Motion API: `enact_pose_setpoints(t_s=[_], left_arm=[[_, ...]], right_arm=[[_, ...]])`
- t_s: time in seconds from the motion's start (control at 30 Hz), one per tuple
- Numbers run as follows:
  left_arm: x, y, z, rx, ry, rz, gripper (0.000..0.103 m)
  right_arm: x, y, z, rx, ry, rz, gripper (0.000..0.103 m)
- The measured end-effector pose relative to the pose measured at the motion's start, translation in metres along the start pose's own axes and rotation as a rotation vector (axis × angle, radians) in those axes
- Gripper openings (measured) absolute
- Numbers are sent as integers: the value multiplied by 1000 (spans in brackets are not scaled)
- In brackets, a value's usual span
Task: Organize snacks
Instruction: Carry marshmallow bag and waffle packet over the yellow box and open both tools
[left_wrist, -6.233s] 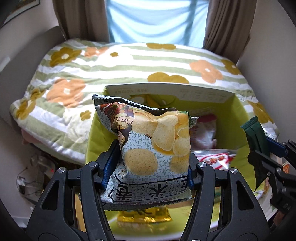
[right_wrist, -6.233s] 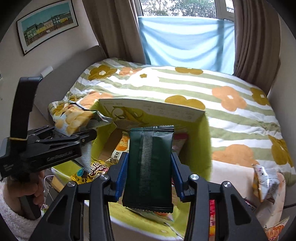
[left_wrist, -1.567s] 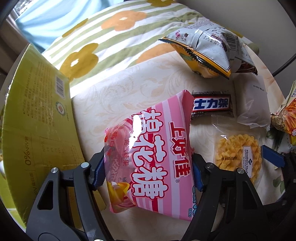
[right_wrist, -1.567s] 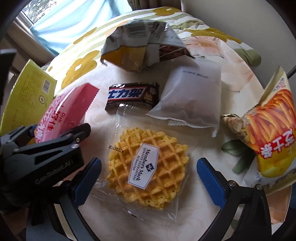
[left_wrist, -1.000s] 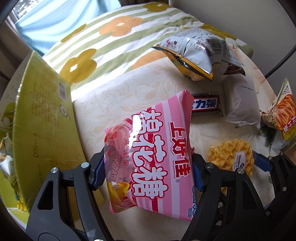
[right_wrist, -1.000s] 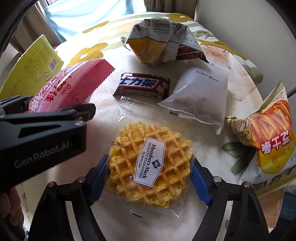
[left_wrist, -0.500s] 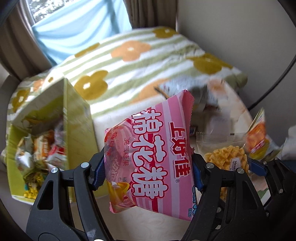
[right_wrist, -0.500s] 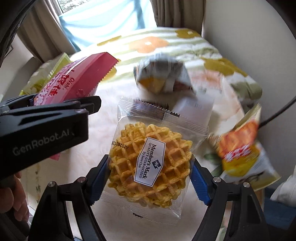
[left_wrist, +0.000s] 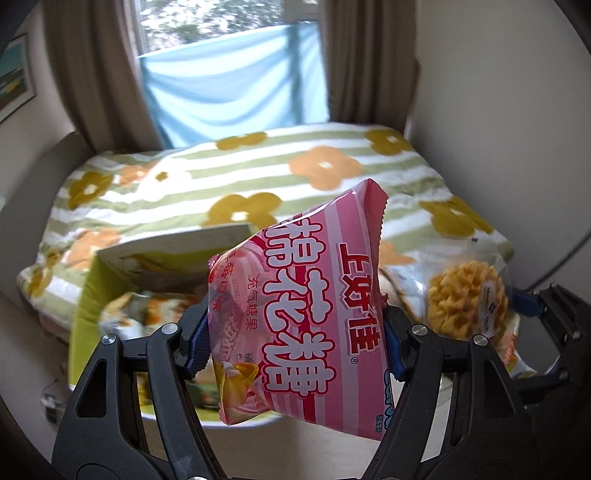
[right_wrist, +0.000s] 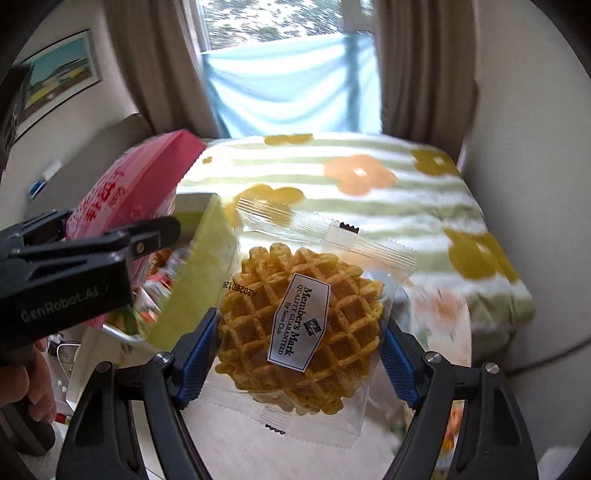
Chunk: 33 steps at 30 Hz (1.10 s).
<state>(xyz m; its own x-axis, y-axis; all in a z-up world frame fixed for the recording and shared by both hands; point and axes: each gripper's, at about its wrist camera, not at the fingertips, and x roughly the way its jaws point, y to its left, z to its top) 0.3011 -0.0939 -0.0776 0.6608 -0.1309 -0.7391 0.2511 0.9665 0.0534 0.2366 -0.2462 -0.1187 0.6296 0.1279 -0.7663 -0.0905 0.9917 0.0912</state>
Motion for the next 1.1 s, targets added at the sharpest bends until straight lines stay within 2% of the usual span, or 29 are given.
enact_pose_setpoints(t_s=[0.27, 0.53, 0.7, 0.83, 0.93, 0.97, 1.0, 1.1], left_arm=[[6, 105, 5, -92, 4, 62, 69], [51, 206, -6, -134, 111, 77, 70], [92, 246, -11, -129, 168, 66, 70], [116, 255, -11, -90, 203, 35, 70], [126, 256, -6, -68, 199, -11, 87], [127, 254, -6, -61, 199, -6, 97], [128, 252, -5, -54, 197, 8, 103], [126, 248, -8, -30, 194, 51, 103]], right_arm=[[25, 69, 53, -60, -25, 73, 77], [68, 145, 81, -91, -4, 126, 77], [106, 176, 87, -71, 53, 127, 77], [129, 186, 86, -41, 100, 107, 77], [137, 186, 82, -12, 122, 95, 77], [139, 185, 82, -9, 127, 88, 77], [140, 185, 81, -4, 132, 77, 77], [144, 181, 81, 19, 147, 65, 77]])
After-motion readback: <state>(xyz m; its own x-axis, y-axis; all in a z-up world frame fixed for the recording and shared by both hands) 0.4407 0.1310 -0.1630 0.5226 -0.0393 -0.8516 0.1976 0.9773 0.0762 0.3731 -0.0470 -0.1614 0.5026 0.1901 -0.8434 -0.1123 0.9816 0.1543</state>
